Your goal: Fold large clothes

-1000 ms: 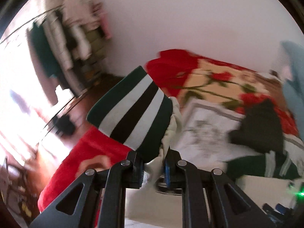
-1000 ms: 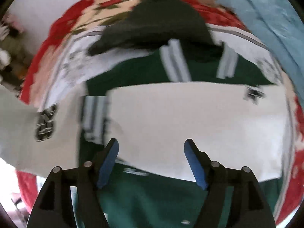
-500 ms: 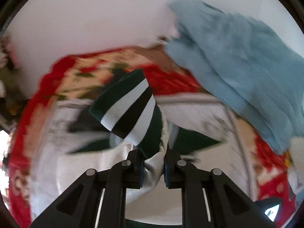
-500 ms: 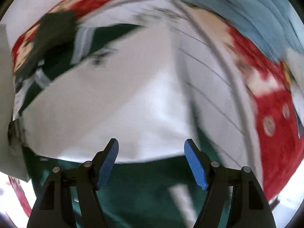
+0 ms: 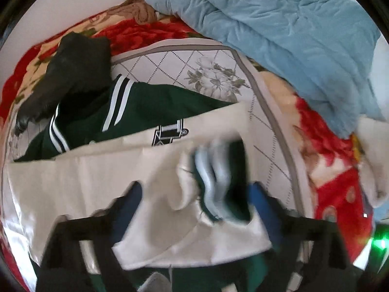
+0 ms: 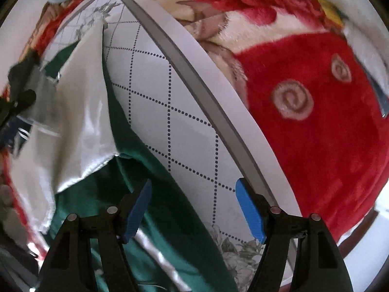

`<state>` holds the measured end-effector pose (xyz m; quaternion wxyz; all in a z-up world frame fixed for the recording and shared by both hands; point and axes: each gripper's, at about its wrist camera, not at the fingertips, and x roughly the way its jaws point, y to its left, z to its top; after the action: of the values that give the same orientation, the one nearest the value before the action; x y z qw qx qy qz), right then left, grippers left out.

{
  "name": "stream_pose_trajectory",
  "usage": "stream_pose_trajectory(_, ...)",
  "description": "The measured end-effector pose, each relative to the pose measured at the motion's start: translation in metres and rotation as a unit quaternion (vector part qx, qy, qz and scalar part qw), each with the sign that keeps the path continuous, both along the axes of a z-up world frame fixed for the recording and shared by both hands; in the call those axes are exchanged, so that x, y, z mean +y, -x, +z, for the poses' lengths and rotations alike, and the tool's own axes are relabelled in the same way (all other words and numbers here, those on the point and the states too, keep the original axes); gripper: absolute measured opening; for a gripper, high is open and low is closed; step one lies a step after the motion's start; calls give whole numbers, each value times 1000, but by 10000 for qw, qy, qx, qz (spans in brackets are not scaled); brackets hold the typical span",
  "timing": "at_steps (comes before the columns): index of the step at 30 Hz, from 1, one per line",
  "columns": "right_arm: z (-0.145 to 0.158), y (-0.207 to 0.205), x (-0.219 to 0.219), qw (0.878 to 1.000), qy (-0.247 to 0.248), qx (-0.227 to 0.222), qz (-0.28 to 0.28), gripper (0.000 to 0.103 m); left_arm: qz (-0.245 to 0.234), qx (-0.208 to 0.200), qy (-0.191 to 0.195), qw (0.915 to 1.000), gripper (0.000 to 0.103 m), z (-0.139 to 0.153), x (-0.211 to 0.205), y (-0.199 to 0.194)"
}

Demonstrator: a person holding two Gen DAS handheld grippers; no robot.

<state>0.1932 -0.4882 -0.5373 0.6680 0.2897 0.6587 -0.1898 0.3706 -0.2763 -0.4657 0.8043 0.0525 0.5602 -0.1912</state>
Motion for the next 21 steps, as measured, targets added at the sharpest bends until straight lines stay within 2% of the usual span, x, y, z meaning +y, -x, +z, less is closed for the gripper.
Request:
stream_pose_trajectory(2, 5, 1, -10, 9998, -191, -84, -48, 73, 143, 49, 115, 9998, 95, 12, 18, 7)
stream_pose_trajectory(4, 16, -4, -16, 9985, -442, -301, -88, 73, 391, 26, 74, 9992, 96, 17, 36, 10)
stream_pose_trajectory(6, 24, -14, -24, 9962, -698, -522, -78, 73, 770, -43, -114, 9970, 97, 22, 71, 10)
stream_pose_trajectory(8, 33, -31, -19, 9928, -919, -770, -6, 73, 1249, -106, -471, 9910, 97, 19, 113, 7)
stream_pose_trajectory(11, 37, -68, -7, 9886, -1023, -1074, 270, 73, 1912, -87, -1226, 9738, 97, -5, 174, -3)
stream_pose_trajectory(14, 26, -114, 12, 9862, -966, -1187, 634, 73, 2467, 91, -1679, 9544, 97, -36, 225, -11)
stream_pose_trajectory(17, 0, -151, 26, 9850, -976, -1041, 967, 71, 2712, 251, -1946, 9423, 97, -66, 257, -16)
stream_pose_trajectory(18, -10, -163, 35, 9847, -1013, -938, 1061, 66, 2744, 316, -2025, 9395, 97, -76, 264, -18)
stream_pose_trajectory(20, -24, -171, 45, 9875, -866, -652, 1144, 26, 2745, 427, -2033, 9389, 97, -90, 270, -23)
stream_pose_trajectory(21, -24, -172, 45, 9888, -763, -657, 1103, 19, 2734, 507, -1987, 9398, 103, -96, 273, -26)
